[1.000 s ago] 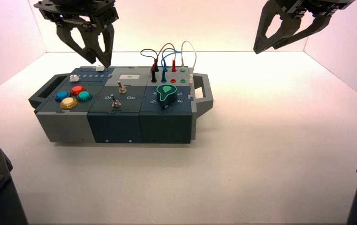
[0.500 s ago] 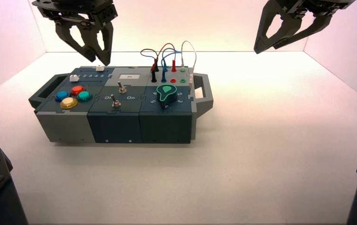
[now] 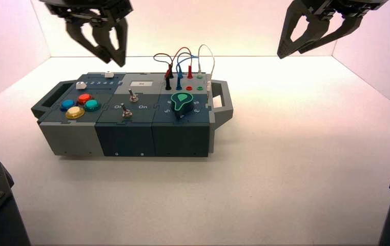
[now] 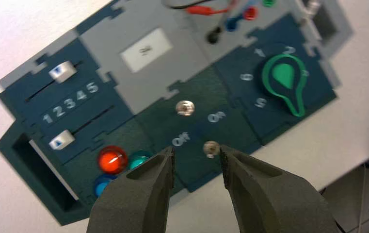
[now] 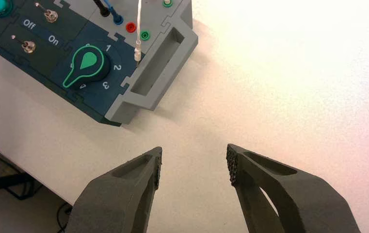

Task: Turn the knob to position 6.

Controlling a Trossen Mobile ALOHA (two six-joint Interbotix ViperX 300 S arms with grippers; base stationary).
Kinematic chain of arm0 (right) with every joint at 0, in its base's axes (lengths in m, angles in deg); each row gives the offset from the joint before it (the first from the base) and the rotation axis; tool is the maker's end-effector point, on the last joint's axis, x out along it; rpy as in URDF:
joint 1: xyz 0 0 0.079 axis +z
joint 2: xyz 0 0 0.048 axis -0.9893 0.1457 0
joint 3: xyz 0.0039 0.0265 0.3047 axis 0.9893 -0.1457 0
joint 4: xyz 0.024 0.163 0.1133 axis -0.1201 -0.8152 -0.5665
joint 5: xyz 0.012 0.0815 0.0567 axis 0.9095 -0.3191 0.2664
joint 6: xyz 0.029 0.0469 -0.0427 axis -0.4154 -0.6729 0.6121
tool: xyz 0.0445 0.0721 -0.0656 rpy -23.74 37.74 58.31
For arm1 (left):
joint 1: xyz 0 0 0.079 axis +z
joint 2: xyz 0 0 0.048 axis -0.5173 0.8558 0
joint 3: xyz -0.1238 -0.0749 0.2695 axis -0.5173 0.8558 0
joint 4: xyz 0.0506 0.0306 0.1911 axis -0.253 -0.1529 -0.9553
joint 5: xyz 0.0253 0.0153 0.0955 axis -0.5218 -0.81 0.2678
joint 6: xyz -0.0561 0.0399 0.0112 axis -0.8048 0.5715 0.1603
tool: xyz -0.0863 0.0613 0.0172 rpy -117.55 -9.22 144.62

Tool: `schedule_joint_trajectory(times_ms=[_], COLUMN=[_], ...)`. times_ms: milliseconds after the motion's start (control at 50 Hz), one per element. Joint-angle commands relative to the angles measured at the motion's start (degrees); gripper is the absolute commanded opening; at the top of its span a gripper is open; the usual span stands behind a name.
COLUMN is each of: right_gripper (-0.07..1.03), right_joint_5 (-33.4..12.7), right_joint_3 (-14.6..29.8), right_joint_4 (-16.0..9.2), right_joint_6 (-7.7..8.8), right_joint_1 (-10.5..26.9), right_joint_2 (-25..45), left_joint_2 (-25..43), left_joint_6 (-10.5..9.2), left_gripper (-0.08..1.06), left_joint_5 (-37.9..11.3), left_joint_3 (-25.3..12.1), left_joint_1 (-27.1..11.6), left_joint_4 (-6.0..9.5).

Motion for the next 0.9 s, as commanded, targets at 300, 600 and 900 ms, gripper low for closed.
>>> schedule_joint_trajectory(times_ms=[300, 600, 900], right_gripper=[0.7, 0.7, 0.7], right_joint_5=[0.5, 0.5, 0.4], right_joint_3=[0.7, 0.7, 0.8], right_joint_4=[-0.3, -0.4, -0.4], right_joint_6=[0.18, 0.18, 0.18], right_joint_1=[0.1, 0.1, 0.1], right_joint_2=[0.5, 0.6, 0.6], left_joint_2=[-1.8, 0.1, 6.9], left_joint_6=[0.35, 0.44, 0.44], left_gripper=[0.22, 0.14, -0.03], left_joint_5=[0.9, 1.8, 3.8], left_joint_3=[-0.7, -1.4, -4.0], left_joint_1=[-7.7, -13.1, -17.7], left_joint_4=[2.02, 4.75, 5.63])
